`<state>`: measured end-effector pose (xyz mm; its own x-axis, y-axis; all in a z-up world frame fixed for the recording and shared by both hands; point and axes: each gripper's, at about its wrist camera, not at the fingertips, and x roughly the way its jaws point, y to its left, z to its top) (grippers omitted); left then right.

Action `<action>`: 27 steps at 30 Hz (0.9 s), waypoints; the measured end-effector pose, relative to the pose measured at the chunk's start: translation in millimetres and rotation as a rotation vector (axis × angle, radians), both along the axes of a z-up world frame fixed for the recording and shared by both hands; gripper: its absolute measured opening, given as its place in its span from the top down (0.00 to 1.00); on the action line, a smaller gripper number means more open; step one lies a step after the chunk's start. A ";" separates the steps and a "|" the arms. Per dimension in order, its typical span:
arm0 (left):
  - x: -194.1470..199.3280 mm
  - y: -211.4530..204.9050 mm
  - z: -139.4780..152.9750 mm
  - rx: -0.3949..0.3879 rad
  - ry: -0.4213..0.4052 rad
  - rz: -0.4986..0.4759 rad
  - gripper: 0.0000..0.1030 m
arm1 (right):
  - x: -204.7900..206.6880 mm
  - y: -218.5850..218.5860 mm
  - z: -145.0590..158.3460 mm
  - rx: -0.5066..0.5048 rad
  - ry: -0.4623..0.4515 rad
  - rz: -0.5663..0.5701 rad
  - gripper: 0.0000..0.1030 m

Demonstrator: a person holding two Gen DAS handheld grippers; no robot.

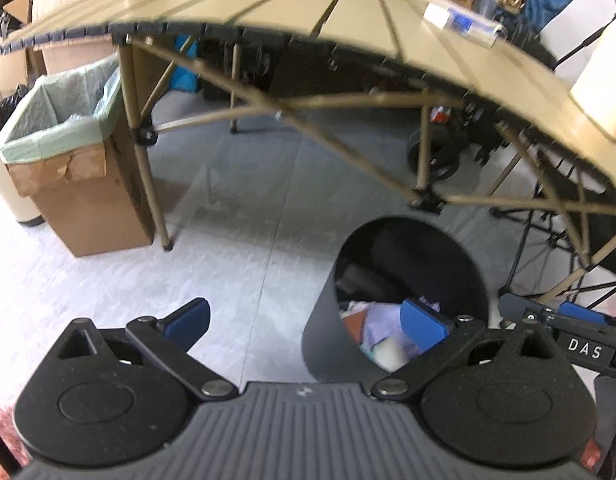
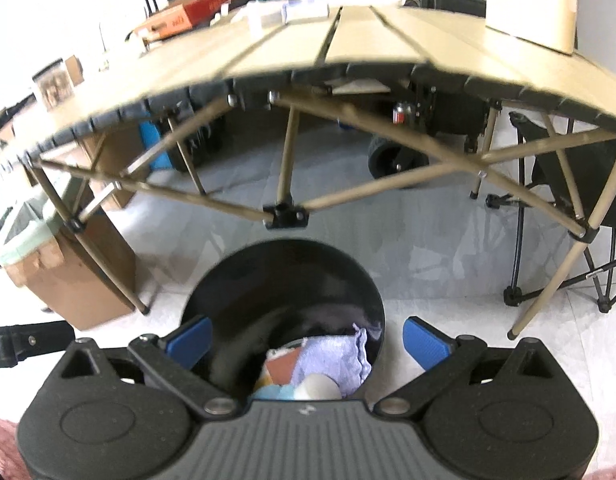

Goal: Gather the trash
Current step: 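Raise both tools back up toward the table, then reach the right gripper toward the blue tissue pack and white paper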

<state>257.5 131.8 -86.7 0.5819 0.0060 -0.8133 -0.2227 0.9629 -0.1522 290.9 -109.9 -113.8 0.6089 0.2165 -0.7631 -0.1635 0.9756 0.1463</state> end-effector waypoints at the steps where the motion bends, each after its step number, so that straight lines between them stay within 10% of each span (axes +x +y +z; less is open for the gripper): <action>1: -0.8 -2.0 5.5 -0.003 -0.015 -0.004 0.00 | -1.8 -1.6 5.0 0.006 -0.012 0.001 0.01; 27: 58.4 -40.2 120.3 0.023 -0.318 -0.020 0.00 | 22.8 -43.5 124.4 0.126 -0.372 -0.048 0.00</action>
<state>316.0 91.6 33.6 0.8068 0.0081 -0.5908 -0.1485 0.9706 -0.1894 313.8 -153.4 10.6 0.8508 0.2588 -0.4573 -0.1824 0.9616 0.2050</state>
